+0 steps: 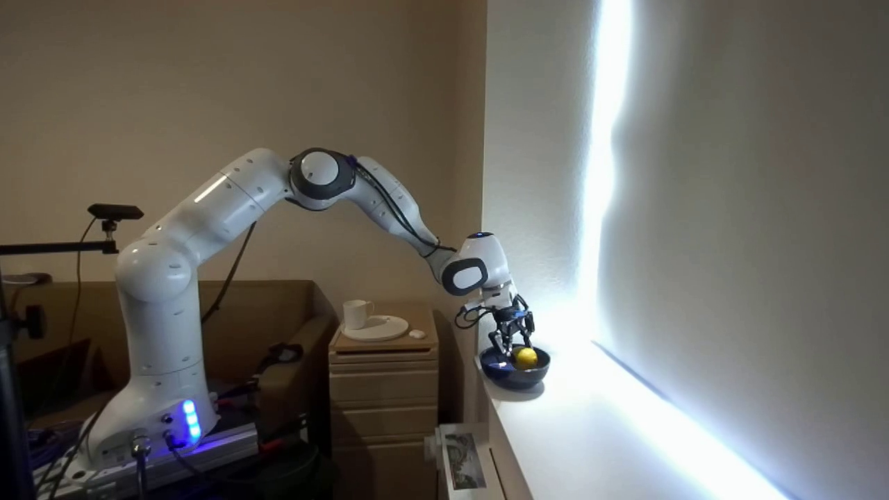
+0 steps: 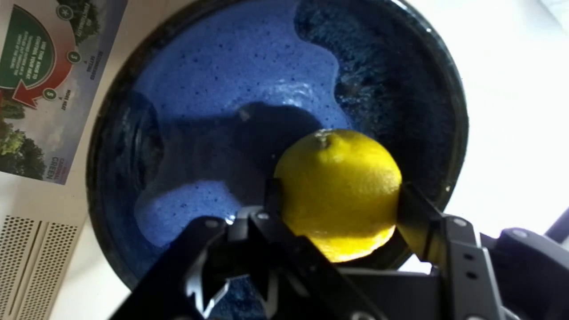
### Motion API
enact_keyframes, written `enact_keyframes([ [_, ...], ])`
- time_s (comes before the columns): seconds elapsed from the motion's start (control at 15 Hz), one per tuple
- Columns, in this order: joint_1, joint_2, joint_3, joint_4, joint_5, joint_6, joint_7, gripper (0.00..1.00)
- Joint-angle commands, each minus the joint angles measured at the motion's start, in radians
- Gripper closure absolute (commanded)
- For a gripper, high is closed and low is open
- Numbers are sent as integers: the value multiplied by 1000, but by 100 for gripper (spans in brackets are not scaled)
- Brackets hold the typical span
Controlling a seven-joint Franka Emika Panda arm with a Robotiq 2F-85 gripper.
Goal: Pick the fruit in the bowl on the windowsill and put it on the plate on the drawer
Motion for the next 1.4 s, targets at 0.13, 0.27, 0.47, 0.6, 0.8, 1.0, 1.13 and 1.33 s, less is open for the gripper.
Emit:
enact_keyframes([
  [0.13, -220, -249, 231, -173, 164, 10, -372, 59],
  [0.27, -343, -349, 357, -232, 197, -25, -524, 59],
  [0.47, -499, -500, 501, -330, 273, -128, -742, 59],
  [0.6, -571, -592, 558, -405, 352, -214, -891, 59],
  [0.8, -452, -718, 452, -504, 519, -350, -1105, 59],
  [1.0, -309, -797, 368, -581, 598, -433, -1254, 59],
  [1.13, -231, -803, 280, -573, 672, -519, -1372, 59],
  [1.33, -131, -784, 204, -556, 640, -491, -1319, 34],
])
